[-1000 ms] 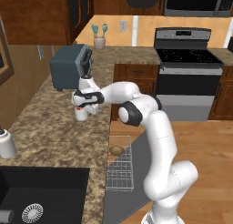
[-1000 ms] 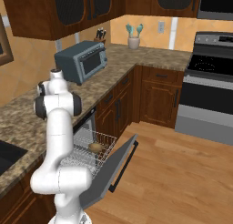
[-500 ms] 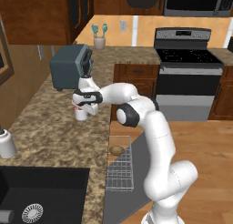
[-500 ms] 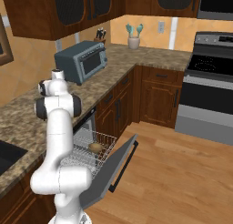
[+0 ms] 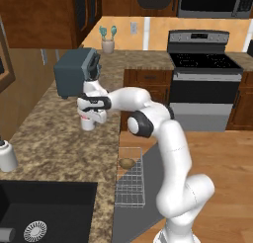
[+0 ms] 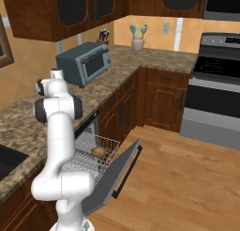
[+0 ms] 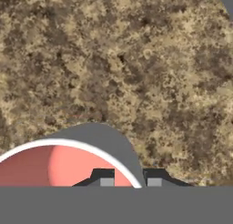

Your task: Pick up the cup and bowl from the counter, place them in the dishwasher, and close the dishwasher door.

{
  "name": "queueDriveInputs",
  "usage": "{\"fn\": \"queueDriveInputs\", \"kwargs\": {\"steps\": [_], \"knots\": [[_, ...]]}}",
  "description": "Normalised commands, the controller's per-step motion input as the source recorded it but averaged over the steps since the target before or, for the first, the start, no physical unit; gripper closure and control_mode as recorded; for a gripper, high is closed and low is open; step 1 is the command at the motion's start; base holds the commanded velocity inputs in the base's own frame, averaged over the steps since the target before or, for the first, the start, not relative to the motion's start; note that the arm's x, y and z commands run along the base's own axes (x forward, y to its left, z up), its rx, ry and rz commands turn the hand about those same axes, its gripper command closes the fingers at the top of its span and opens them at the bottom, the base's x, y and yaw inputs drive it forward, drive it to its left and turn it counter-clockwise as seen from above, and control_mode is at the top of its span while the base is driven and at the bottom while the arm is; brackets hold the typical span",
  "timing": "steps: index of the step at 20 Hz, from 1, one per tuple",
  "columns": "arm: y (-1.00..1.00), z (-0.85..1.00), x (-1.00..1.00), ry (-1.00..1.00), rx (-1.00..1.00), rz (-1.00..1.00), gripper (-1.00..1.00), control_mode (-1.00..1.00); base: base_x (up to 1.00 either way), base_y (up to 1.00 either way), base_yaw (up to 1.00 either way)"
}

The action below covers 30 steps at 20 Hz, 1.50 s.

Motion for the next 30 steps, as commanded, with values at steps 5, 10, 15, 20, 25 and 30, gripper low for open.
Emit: {"fn": "queueDriveInputs", "kwargs": {"steps": [5, 10, 15, 20, 25, 30], "knots": [[-0.55, 0.3, -1.0, -0.02, 0.0, 0.0, 1.0, -1.0, 0.0, 0.0, 0.0], [-0.68, 0.28, -1.0, 0.0, 0.0, -0.02, 1.0, -1.0, 0.0, 0.0, 0.0], [-0.74, 0.19, -0.98, -0.02, 0.01, -0.07, 1.0, -1.0, 0.0, 0.0, 0.0], [-0.53, 0.47, -0.83, -0.04, 0.07, -0.09, 1.0, -1.0, 0.0, 0.0, 0.0], [-0.38, 0.41, -0.55, 0.0, 0.09, -0.14, 1.0, -1.0, 0.0, 0.0, 0.0], [-0.41, -0.01, -0.21, 0.01, 0.01, -0.2, 1.0, -1.0, 0.0, 0.0, 0.0]]}}
